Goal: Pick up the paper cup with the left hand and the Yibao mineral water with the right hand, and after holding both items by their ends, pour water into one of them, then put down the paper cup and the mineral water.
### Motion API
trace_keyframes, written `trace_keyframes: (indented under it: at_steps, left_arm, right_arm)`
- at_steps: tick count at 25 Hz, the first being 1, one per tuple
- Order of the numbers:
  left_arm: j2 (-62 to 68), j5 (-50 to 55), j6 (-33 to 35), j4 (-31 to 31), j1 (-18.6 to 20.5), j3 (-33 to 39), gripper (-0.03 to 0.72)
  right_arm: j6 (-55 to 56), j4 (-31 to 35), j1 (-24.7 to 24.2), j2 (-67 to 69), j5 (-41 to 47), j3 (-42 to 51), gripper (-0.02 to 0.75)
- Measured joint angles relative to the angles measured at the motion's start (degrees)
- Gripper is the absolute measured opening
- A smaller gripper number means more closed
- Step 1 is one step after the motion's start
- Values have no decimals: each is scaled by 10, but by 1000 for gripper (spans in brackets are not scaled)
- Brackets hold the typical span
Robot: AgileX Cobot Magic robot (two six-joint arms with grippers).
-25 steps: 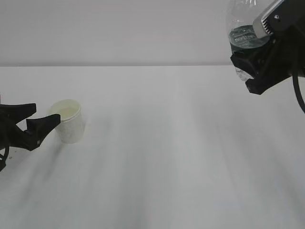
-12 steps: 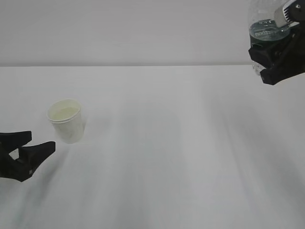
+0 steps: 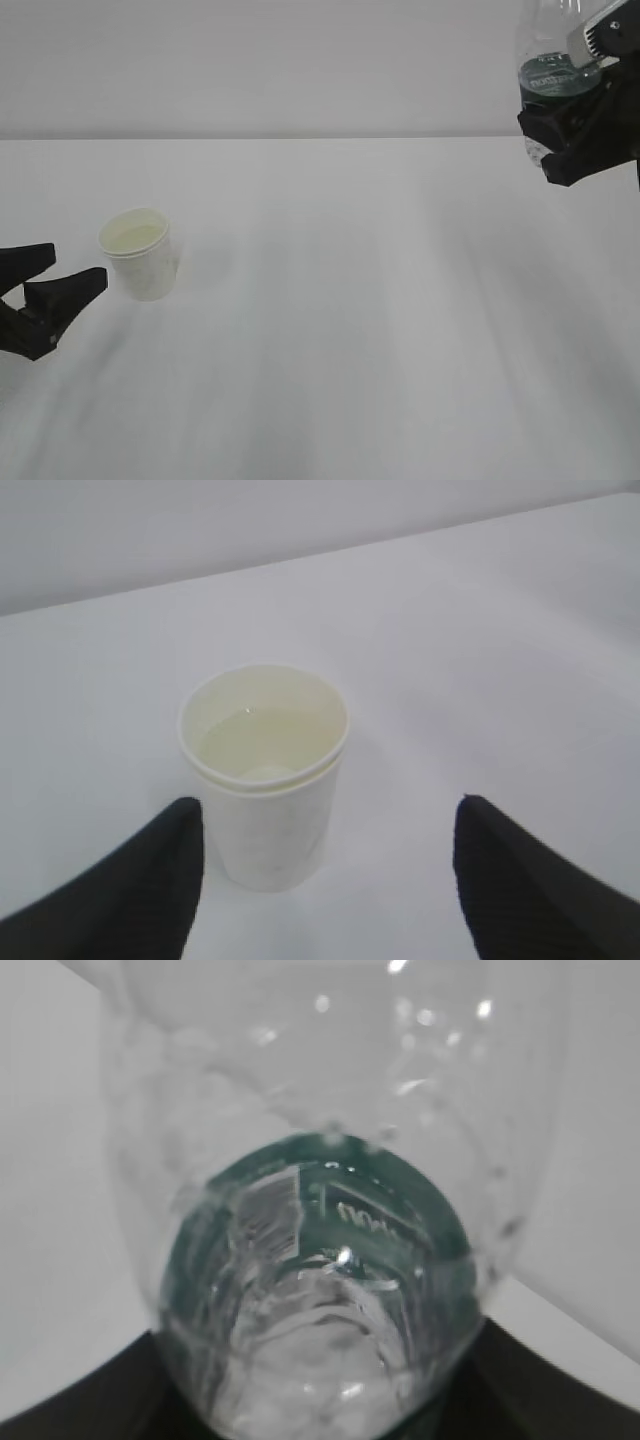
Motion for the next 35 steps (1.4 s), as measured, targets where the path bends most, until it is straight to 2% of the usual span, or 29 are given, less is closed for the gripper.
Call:
trace_keyframes:
  at_steps: [13, 35]
  left_arm:
    - [-29, 0, -2, 0, 0, 1, 552]
    - [-29, 0, -2, 1, 0, 1, 540]
  right_arm:
    - [-1, 1, 0, 10, 2, 32, 411]
    - [-1, 23, 0, 76, 1, 32, 411]
